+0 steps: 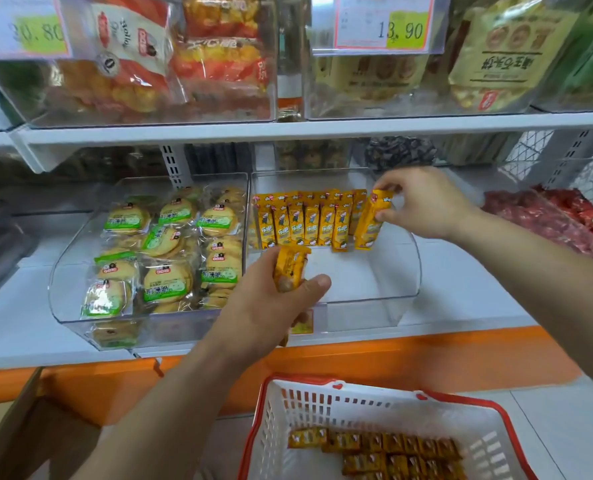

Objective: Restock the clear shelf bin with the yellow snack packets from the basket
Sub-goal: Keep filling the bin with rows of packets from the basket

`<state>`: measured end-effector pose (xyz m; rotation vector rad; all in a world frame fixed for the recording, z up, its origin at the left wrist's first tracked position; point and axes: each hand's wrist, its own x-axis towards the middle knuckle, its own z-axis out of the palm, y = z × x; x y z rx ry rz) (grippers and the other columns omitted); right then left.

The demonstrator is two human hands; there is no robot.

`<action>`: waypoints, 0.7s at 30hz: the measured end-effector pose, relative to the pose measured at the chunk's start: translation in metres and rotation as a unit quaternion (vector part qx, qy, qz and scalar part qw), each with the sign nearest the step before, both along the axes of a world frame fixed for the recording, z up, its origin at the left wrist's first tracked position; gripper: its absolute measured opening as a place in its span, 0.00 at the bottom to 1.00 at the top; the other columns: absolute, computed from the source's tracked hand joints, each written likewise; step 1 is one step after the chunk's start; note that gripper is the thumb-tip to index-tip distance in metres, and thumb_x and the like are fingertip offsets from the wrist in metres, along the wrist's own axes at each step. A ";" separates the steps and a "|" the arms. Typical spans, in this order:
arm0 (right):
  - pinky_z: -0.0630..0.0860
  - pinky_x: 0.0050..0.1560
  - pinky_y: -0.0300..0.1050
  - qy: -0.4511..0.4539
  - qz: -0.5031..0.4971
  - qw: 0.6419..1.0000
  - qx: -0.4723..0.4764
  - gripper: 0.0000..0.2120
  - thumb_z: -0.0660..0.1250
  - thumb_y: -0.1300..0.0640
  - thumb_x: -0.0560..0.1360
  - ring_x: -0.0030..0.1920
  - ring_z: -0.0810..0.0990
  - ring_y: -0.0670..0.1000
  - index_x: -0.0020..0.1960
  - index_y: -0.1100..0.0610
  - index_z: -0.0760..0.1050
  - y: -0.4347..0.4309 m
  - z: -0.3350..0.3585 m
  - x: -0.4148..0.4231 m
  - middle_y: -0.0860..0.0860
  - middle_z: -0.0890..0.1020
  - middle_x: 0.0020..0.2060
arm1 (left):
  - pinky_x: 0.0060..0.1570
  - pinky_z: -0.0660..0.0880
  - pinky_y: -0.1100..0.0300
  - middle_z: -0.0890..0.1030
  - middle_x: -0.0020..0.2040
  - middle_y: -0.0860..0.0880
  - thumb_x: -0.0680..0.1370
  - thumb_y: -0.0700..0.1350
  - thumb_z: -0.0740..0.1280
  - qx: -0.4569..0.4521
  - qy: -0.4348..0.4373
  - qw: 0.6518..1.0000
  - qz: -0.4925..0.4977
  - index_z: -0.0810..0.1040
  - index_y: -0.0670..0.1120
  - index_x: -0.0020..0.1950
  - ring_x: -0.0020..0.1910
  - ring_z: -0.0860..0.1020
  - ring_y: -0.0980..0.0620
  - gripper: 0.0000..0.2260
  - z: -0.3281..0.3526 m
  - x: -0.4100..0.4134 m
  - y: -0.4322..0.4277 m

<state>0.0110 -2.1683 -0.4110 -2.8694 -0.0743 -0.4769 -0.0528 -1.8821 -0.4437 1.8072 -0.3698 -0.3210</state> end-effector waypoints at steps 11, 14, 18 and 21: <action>0.76 0.52 0.44 0.120 -0.098 0.971 -0.181 0.16 0.74 0.48 0.71 0.56 0.80 0.58 0.59 0.45 0.79 0.006 -0.020 0.098 0.53 0.81 0.57 | 0.39 0.80 0.67 0.84 0.49 0.60 0.81 0.46 0.69 -0.025 0.012 1.000 0.012 0.65 0.59 0.64 0.45 0.83 0.61 0.17 -0.013 0.012 0.001; 0.75 0.56 0.44 0.111 -0.106 0.961 -0.231 0.18 0.72 0.46 0.72 0.60 0.79 0.57 0.62 0.42 0.77 0.012 -0.029 0.102 0.52 0.80 0.60 | 0.40 0.81 0.67 0.85 0.49 0.57 0.81 0.46 0.69 -0.027 0.016 0.999 0.016 0.62 0.59 0.63 0.46 0.83 0.60 0.19 -0.017 0.015 0.000; 0.74 0.50 0.42 0.062 -0.099 0.972 -0.202 0.16 0.69 0.50 0.74 0.57 0.80 0.57 0.62 0.43 0.78 0.017 -0.026 0.092 0.53 0.80 0.59 | 0.38 0.80 0.67 0.84 0.50 0.57 0.80 0.48 0.71 -0.034 0.019 0.999 0.032 0.64 0.63 0.62 0.46 0.83 0.60 0.19 -0.018 0.016 -0.002; 0.77 0.51 0.43 0.038 -0.065 0.992 -0.098 0.17 0.72 0.47 0.73 0.54 0.80 0.54 0.61 0.48 0.79 0.021 -0.014 0.060 0.51 0.82 0.57 | 0.39 0.81 0.64 0.82 0.53 0.55 0.78 0.48 0.73 -0.033 0.012 0.998 0.051 0.69 0.61 0.65 0.47 0.82 0.61 0.21 -0.016 0.016 -0.003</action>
